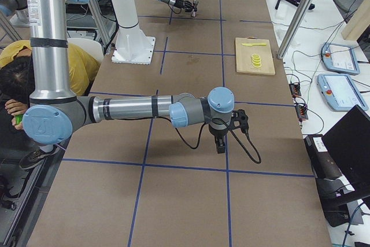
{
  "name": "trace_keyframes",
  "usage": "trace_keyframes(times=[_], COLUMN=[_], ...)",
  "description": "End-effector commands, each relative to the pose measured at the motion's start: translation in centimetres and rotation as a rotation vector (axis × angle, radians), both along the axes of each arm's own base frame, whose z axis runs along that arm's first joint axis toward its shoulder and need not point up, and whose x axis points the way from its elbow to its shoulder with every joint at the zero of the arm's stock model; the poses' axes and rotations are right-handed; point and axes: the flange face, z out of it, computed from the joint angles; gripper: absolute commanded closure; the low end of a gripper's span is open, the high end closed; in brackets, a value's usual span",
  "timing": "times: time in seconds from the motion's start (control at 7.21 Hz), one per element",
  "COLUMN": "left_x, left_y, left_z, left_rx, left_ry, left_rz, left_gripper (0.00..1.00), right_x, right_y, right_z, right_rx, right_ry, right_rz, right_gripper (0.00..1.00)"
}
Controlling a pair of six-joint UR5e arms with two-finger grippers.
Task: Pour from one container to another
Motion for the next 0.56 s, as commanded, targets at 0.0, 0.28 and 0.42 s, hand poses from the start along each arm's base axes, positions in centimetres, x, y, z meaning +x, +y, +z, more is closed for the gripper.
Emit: trace_keyframes(times=[0.0, 0.28, 0.42], left_x=[-0.6, -1.1, -1.6], left_y=[-0.2, -0.3, -0.3], left_z=[-0.6, -2.1, -3.2], left_rx=[0.018, 0.032, 0.071], left_ry=[0.010, 0.061, 0.048], left_rz=[-0.017, -0.021, 0.019], left_gripper=[1.00, 1.00, 1.00], right_x=[0.0, 0.0, -0.1], right_y=[0.0, -0.2, -0.3], right_z=[-0.1, -0.7, -1.3], right_rx=[0.002, 0.015, 0.041], right_ry=[-0.001, -0.004, -0.007], right_rz=[0.000, -0.001, -0.001], right_gripper=[0.00, 0.00, 0.00])
